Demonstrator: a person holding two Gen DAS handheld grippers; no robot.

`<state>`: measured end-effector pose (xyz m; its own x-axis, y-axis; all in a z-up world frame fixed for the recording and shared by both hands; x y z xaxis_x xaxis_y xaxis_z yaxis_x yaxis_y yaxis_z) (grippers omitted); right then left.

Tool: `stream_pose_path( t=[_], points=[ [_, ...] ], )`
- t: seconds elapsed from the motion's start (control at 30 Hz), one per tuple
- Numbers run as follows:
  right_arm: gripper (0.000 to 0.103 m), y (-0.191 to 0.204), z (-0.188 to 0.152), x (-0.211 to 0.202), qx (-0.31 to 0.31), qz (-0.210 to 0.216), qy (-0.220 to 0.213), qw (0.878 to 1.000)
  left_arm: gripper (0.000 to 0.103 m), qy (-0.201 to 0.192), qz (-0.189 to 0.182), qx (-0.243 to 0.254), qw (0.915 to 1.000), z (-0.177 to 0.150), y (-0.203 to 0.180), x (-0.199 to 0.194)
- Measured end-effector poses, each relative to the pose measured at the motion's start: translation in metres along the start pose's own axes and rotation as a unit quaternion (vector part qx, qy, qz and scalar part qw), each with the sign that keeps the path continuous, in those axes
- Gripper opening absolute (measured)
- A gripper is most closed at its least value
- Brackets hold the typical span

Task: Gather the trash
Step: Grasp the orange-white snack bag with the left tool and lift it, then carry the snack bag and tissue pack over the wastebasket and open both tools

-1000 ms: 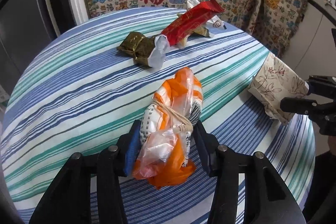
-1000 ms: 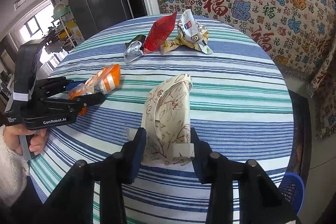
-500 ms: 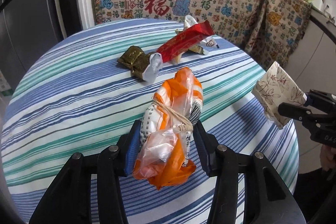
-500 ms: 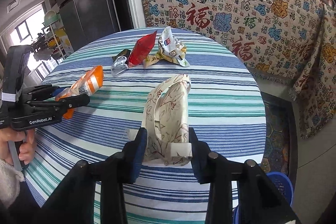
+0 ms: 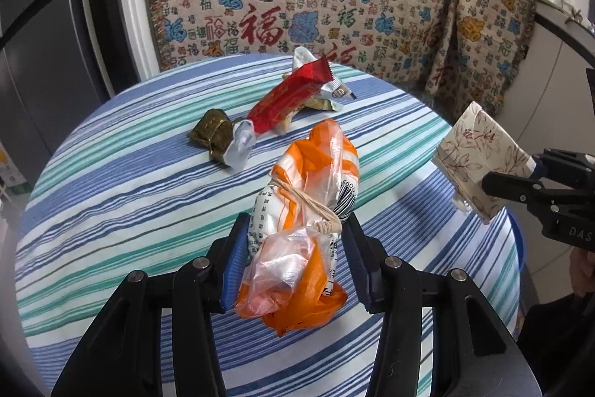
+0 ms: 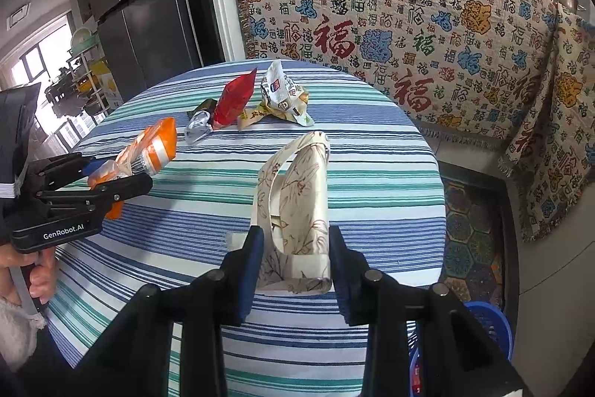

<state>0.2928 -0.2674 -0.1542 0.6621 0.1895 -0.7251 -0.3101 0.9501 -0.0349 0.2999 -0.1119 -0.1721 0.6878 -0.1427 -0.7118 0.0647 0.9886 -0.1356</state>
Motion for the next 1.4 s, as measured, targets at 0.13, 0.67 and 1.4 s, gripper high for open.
stream_pose_path(
  t=[0.13, 0.67, 1.4],
  points=[
    [0.035, -0.003, -0.002, -0.002, 0.005, -0.004, -0.001, 1.0, 0.05, 0.003, -0.007, 0.0, 1.0, -0.001, -0.005, -0.001],
    [0.035, -0.053, -0.033, -0.048, 0.046, -0.044, -0.017, 0.998, 0.05, 0.007, -0.05, 0.041, 0.9979, 0.007, -0.076, -0.006],
    [0.035, -0.201, -0.151, -0.123, 0.195, -0.163, 0.01, 0.967, 0.05, 0.067, -0.186, 0.136, 0.9709, -0.003, -0.288, 0.026]
  ],
)
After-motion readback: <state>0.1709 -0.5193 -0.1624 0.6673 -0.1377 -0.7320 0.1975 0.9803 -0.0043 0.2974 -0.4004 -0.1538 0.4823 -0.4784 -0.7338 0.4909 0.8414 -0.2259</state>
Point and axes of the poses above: each gripper's, at about its wrist camera, not at the fingertips, and x roughly the way its jaws point, y to its left, z to its top, the point moved 1 cm from there along x, roughly the way its jaws point, and after that the axes turned 10 degrees about -x, right-handed, at the moved point
